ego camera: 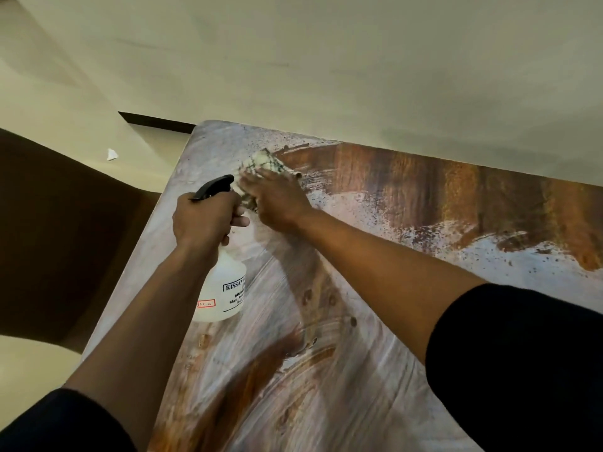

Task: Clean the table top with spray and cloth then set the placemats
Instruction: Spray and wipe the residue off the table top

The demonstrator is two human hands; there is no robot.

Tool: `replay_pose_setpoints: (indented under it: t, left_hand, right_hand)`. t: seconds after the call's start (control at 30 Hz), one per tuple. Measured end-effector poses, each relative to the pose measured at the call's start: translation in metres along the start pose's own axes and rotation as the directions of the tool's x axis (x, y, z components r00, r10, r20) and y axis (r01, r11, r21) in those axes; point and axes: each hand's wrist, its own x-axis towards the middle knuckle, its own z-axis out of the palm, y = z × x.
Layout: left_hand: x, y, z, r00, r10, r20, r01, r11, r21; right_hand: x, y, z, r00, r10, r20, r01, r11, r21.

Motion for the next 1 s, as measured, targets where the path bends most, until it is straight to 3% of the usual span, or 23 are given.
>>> replay_pose_setpoints:
  t: [0.1, 0.17, 0.27, 0.43, 0.53, 0.67, 0.8, 0.87, 1.0]
  left_hand:
    - [0.001, 0.000, -0.001, 0.999, -0.011, -0.033, 0.011, 1.000, -0.006]
    - [0.000, -0.001, -0.001, 0.999, -0.014, -0.029, 0.013, 1.000, -0.023]
    - [-0.001, -0.002, -0.002, 1.000, 0.008, 0.016, -0.007, 0.999, -0.035]
    - [-0.012, -0.005, -0.011, 0.999, 0.008, 0.035, -0.006, 0.999, -0.049]
    - [-0.018, -0.007, -0.019, 1.000, -0.012, 0.021, 0.013, 0.998, -0.056]
    - [-0.026, -0.012, -0.024, 1.000, -0.006, 0.016, 0.007, 0.998, -0.063]
    - [-0.040, -0.015, -0.026, 1.000, -0.018, 0.010, 0.019, 0.997, -0.072]
    - [-0.046, -0.015, -0.025, 1.000, -0.021, 0.015, 0.023, 0.997, -0.079]
    - [-0.057, -0.017, -0.028, 1.000, -0.007, 0.009, 0.008, 0.997, -0.077]
  right_hand:
    - [0.003, 0.017, -0.012, 0.999, -0.020, 0.034, 0.019, 0.999, 0.029]
    - [-0.002, 0.040, -0.024, 0.992, 0.118, -0.034, -0.117, 0.992, 0.048]
    - [-0.013, 0.093, -0.041, 0.917, 0.370, -0.151, -0.361, 0.929, 0.085]
    - [-0.007, 0.116, -0.044, 0.806, 0.571, -0.156, -0.566, 0.821, 0.080]
    - [0.008, 0.083, -0.029, 0.853, 0.490, -0.179, -0.494, 0.869, 0.025]
    - [0.016, 0.017, -0.016, 0.989, 0.145, 0.027, -0.143, 0.988, -0.052]
    - [0.005, -0.002, 0.001, 0.991, -0.056, 0.124, 0.064, 0.996, -0.065]
    - [-0.004, 0.017, -0.007, 0.994, -0.026, 0.102, 0.031, 0.998, -0.050]
    - [-0.039, 0.081, -0.023, 0.959, 0.276, -0.060, -0.275, 0.961, 0.015]
